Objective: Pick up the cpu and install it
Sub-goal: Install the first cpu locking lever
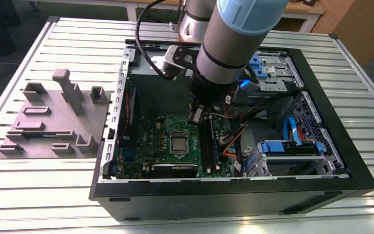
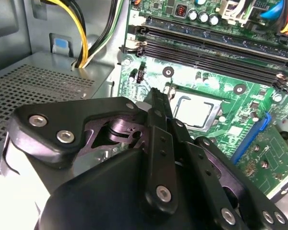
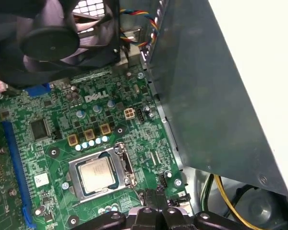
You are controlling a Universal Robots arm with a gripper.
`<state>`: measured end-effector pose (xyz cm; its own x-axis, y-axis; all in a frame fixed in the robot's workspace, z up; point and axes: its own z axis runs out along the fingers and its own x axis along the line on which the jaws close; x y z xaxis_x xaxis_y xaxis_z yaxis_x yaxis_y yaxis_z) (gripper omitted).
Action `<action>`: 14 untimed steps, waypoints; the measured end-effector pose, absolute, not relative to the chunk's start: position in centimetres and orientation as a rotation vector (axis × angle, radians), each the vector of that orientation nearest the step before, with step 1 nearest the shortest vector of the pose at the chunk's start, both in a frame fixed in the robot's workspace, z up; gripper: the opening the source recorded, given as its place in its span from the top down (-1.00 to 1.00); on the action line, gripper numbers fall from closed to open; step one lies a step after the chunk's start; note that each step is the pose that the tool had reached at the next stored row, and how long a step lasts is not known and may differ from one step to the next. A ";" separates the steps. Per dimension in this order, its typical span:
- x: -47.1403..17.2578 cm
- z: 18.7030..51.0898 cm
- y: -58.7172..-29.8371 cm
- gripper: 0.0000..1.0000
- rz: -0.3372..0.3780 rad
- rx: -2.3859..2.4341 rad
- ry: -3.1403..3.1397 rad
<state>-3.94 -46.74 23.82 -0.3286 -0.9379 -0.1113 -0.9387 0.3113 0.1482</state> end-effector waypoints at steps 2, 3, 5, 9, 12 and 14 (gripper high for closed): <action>-3.9 23.8 -46.8 0.80 0.292 -1.831 2.532; -3.9 23.8 -46.8 0.80 0.292 -1.832 2.531; -3.9 23.8 -46.8 0.80 0.292 -1.833 2.531; -3.9 23.8 -46.8 0.80 0.292 -1.834 2.530; -4.0 23.8 -46.8 0.80 0.292 -1.874 2.504; -4.0 23.8 -46.8 0.80 0.290 -1.905 2.482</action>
